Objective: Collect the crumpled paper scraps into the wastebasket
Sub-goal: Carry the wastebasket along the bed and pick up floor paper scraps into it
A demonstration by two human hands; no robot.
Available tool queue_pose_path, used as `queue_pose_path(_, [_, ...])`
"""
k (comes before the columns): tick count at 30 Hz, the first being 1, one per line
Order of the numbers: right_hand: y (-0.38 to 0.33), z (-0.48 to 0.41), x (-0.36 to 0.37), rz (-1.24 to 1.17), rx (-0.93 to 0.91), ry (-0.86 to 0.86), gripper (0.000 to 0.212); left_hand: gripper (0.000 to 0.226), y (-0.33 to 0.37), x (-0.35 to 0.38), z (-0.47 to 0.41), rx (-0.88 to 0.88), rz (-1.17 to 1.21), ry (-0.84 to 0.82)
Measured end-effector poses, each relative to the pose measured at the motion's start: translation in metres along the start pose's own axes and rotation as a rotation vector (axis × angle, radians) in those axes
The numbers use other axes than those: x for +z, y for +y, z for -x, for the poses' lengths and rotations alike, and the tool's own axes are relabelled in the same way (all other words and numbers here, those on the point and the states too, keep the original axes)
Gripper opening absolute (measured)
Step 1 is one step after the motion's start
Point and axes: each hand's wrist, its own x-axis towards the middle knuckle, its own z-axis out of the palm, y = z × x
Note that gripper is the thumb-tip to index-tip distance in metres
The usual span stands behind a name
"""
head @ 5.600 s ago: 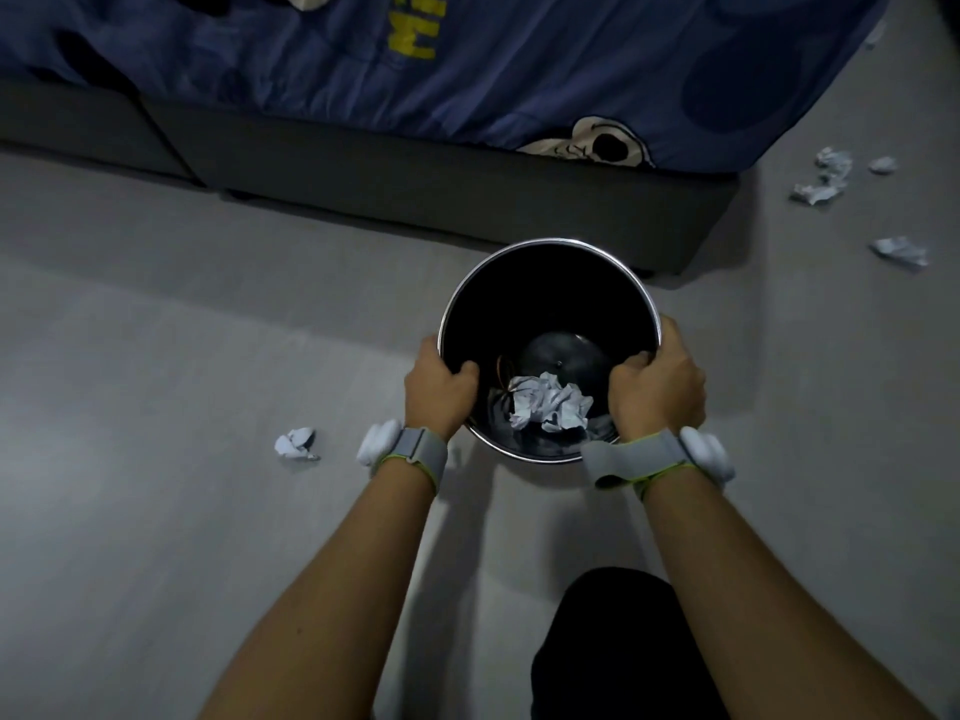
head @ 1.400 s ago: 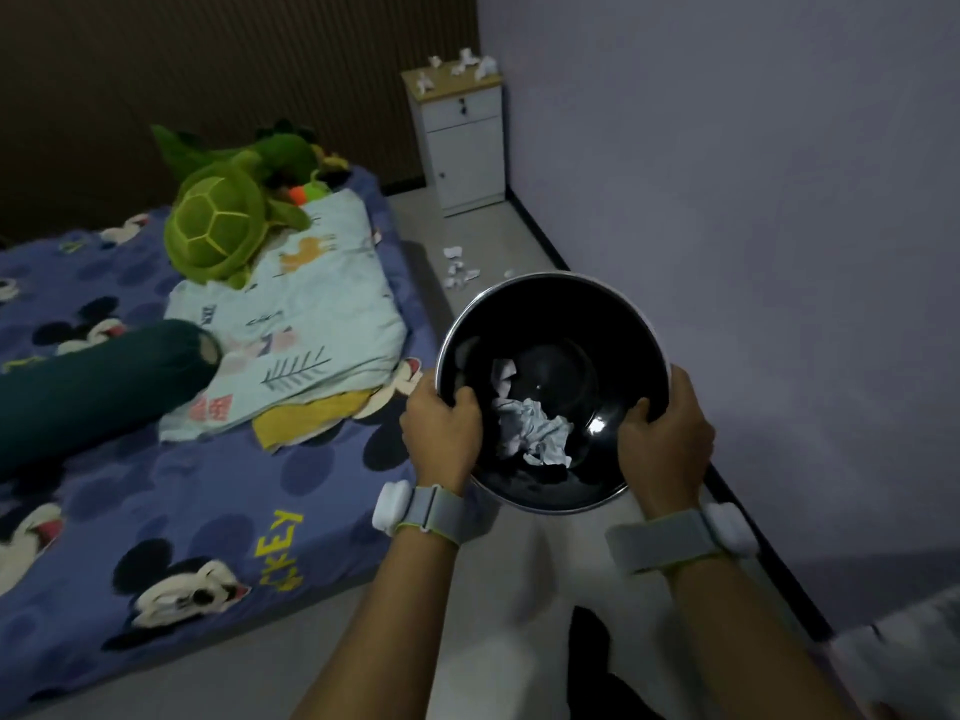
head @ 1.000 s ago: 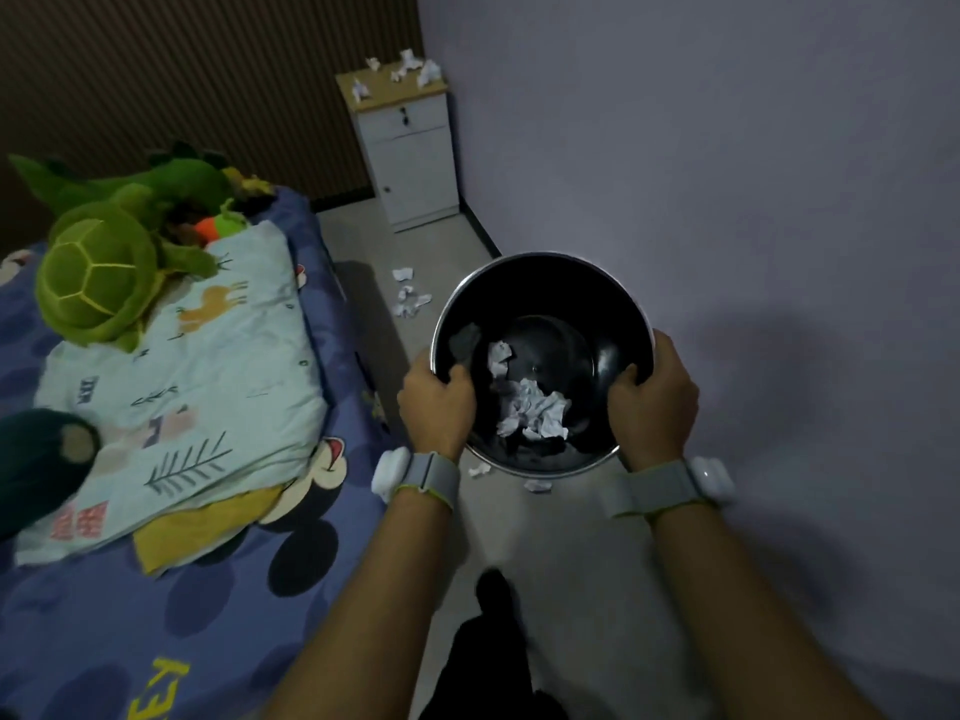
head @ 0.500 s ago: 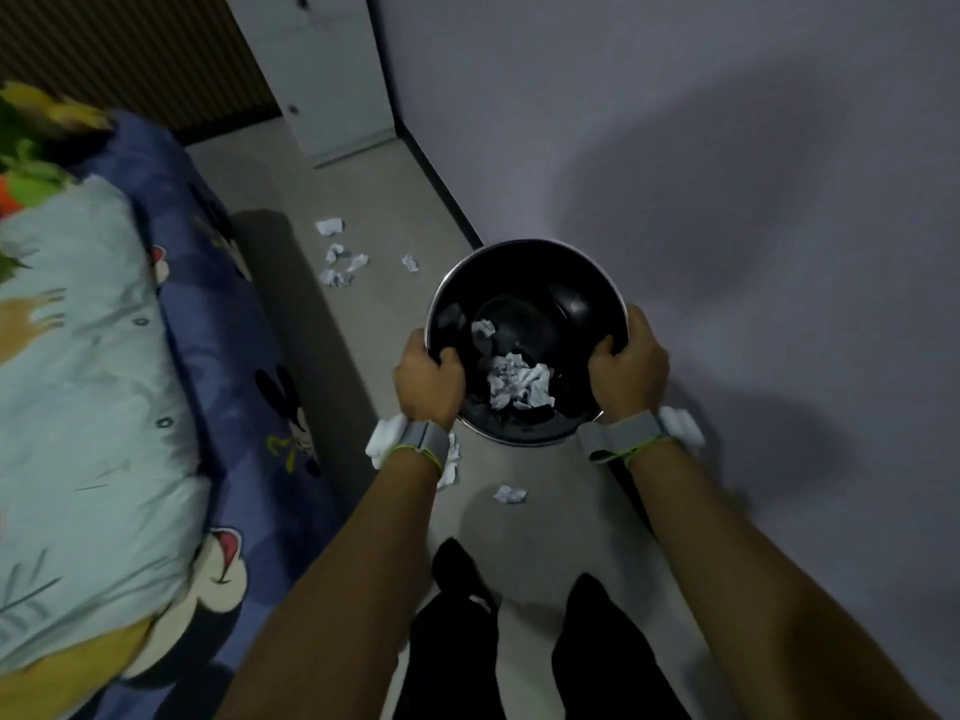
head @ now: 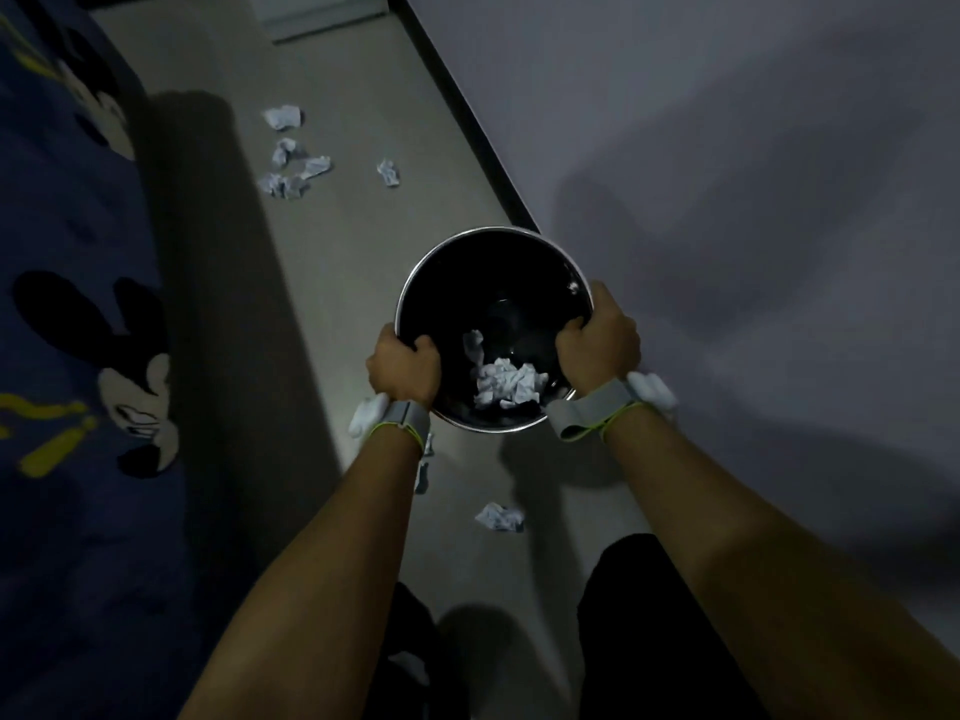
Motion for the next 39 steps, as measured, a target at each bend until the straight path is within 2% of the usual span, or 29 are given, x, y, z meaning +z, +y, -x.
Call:
queue_pose_path(6, [0.047, -0.022, 0.057, 0.023, -0.049, -0.044, 0.042, 0.033, -0.05, 0.053, -0.024, -0.019, -0.012, 0.014])
queue_pose_path(10, [0.059, -0.03, 0.071, 0.005, -0.036, -0.096, 0.046, 0.034, -0.069, 0.07, -0.032, 0.043, -0.028, 0.0])
queue_pose_path(14, [0.073, -0.032, 0.084, -0.024, -0.052, -0.14, 0.047, 0.032, -0.086, 0.083, -0.034, 0.016, -0.045, 0.011])
queue_pose_path(19, [0.078, -0.033, 0.084, -0.058, -0.08, -0.119, 0.047, 0.029, -0.091, 0.089, -0.034, 0.006, -0.013, 0.022])
queue_pose_path(22, [0.085, -0.032, 0.088, -0.061, -0.081, -0.114, 0.049, 0.036, -0.099, 0.09, -0.032, -0.013, 0.029, -0.004])
queue_pose_path(26, [0.088, -0.032, 0.086, -0.086, -0.078, -0.11, 0.048, 0.056, -0.106, 0.085, -0.024, -0.006, 0.218, -0.098])
queue_pose_path(28, [0.089, -0.031, 0.084, -0.096, -0.091, -0.109, 0.048, 0.065, -0.11, 0.085, -0.021, -0.067, 0.419, -0.035])
queue_pose_path(29, [0.088, -0.031, 0.084, -0.101, -0.092, -0.108, 0.048, 0.061, -0.113, 0.087, -0.019, -0.125, 0.554, 0.05])
queue_pose_path(31, [0.088, -0.032, 0.083, -0.1, -0.084, -0.105, 0.049, 0.035, -0.125, 0.091, -0.009, -0.238, 0.691, 0.235])
queue_pose_path(33, [0.088, -0.032, 0.082, -0.089, -0.066, -0.106, 0.05, 0.011, -0.147, 0.101, 0.008, -0.258, 0.479, 0.263])
queue_pose_path(34, [0.088, -0.031, 0.082, -0.084, -0.056, -0.106, 0.051, 0.008, -0.165, 0.109, 0.016, -0.184, 0.306, 0.166])
queue_pose_path(35, [0.087, -0.031, 0.082, -0.078, -0.048, -0.105, 0.051, 0.014, -0.184, 0.119, 0.022, -0.068, 0.135, -0.012])
queue_pose_path(37, [0.087, -0.031, 0.082, -0.062, -0.03, -0.105, 0.051, 0.043, -0.213, 0.136, 0.035, 0.104, -0.299, -0.419])
queue_pose_path(39, [0.084, -0.032, 0.083, -0.055, -0.016, -0.101, 0.051, 0.051, -0.234, 0.151, 0.046, 0.198, -0.684, -0.671])
